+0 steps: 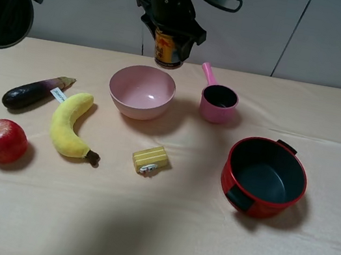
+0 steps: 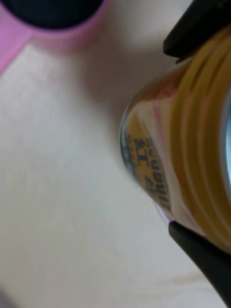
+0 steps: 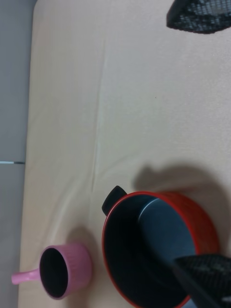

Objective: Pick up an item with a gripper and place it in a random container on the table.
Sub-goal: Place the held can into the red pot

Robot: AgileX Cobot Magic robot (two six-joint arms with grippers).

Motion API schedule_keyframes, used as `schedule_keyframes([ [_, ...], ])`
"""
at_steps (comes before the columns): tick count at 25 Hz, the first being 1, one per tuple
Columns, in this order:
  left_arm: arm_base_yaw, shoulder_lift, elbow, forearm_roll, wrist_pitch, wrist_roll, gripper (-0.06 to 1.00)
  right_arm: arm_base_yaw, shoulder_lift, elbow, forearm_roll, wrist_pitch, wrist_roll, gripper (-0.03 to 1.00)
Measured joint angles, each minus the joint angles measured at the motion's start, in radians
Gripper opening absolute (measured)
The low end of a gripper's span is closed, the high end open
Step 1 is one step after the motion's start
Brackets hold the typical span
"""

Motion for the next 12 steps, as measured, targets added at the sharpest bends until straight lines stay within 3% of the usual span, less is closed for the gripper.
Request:
schedule_keyframes([
  [12, -0.148, 0.000, -0.001, -0.021, -0.015, 0.000, 0.68, 0.000, 0.000, 0.000, 0.000, 0.000, 0.000, 0.69],
])
